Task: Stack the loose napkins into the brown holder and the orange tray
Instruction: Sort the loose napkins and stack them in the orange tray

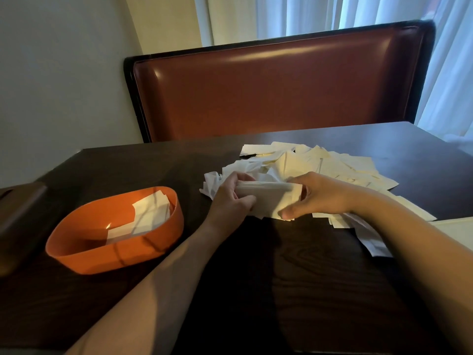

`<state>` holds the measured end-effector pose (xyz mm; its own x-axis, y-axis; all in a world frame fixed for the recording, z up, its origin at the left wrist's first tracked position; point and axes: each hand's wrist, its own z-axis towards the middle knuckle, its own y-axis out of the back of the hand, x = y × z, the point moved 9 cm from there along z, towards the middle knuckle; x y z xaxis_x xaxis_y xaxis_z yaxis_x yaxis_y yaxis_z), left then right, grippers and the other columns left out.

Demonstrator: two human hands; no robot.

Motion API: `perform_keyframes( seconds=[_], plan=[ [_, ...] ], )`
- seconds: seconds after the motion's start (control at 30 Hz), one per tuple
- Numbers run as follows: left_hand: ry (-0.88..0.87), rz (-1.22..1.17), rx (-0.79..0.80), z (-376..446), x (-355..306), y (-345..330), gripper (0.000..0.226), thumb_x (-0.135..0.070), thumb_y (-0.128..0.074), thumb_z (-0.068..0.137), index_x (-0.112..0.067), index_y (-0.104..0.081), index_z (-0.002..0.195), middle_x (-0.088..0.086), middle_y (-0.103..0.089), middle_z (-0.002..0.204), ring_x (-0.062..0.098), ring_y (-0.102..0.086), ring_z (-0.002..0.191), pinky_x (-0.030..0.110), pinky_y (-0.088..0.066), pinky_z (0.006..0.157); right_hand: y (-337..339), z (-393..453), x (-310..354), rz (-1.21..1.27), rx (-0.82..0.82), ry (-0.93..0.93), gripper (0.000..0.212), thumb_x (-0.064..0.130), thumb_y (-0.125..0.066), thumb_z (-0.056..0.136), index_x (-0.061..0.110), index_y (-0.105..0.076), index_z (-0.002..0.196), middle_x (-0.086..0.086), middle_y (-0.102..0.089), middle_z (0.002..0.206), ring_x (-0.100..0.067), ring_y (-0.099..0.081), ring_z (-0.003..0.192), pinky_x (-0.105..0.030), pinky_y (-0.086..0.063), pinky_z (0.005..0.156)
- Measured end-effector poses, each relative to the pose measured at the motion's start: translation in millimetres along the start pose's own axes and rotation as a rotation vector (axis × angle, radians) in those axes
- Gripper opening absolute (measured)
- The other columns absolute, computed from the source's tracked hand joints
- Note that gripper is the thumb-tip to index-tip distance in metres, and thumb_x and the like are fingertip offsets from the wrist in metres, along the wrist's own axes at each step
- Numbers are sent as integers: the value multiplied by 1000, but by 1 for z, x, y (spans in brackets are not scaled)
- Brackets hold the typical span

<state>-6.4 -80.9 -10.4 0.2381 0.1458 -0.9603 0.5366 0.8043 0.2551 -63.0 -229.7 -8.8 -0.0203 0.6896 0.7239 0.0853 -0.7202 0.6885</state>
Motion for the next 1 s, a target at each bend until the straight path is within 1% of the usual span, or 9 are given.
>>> perform_keyframes(
  seconds=[0.13,0.23,0.3,0.43,0.53,0.63,0.73,0.8,1.0],
  plan=[
    [2,74,29,0,0,-5,34,0,-58,86,-22,-54,112,4,-56,104,27,-64,94,50,-59,82,4,1,2,10,-52,33,22,25,-80,81,16,-72,99,0,-72,86,-17,-67,81,-36,-52,80],
    [-6,-127,55,-1,-3,-8,15,-23,-59,86,-16,-59,100,8,-61,98,21,-63,86,36,-59,71,24,-1,9,184,-260,102,50,46,-81,73,1,-69,92,-19,-67,83,-35,-58,76,-44,-48,75],
    [32,-238,113,-1,0,-11,43,-49,-52,85,-12,-61,104,21,-66,98,26,-62,82,29,-51,60,33,-7,14,369,-327,154,58,48,-77,75,-5,-67,96,-29,-64,93,-34,-54,78,-42,-45,78],
    [234,-417,411,-13,7,-39,91,-85,-60,61,-14,-59,118,17,-70,99,29,-65,85,32,-55,62,22,-9,26,668,-230,184,32,25,-69,80,0,-70,100,-11,-75,98,-23,-67,93,-33,-55,85],
    [288,-599,580,-24,4,-55,88,-72,-72,66,-17,-56,131,24,-60,128,42,-58,117,48,-58,78,4,-5,35,704,-146,204,24,24,-71,88,3,-71,100,-25,-70,89,-52,-59,75,-45,-52,68],
    [250,-652,678,-34,-6,-61,39,-33,-53,93,-15,-62,127,23,-64,121,40,-61,113,46,-59,77,-2,-3,40,616,-178,237,24,24,-64,95,0,-67,93,-17,-59,61,-30,-48,44,-27,-41,47],
    [313,-722,607,-31,-3,-57,42,-21,-52,93,-9,-49,133,18,-63,102,29,-63,93,42,-58,71,16,1,26,509,-473,195,35,40,-62,90,6,-69,92,-6,-70,78,-17,-65,66,-27,-53,65],
    [301,-817,439,-18,0,-44,45,-22,-55,92,-11,-50,136,17,-62,100,27,-63,88,41,-58,67,27,1,11,340,-632,149,41,44,-61,91,4,-63,79,-11,-64,75,-13,-56,63,-26,-47,66],
    [132,-753,51,3,3,-4,35,-34,-46,101,-25,-56,133,10,-69,106,24,-66,97,39,-58,72,23,9,-14,-58,-579,-86,37,48,-72,84,18,-62,103,-2,-63,94,-19,-59,84,-37,-51,77]
  ],
)
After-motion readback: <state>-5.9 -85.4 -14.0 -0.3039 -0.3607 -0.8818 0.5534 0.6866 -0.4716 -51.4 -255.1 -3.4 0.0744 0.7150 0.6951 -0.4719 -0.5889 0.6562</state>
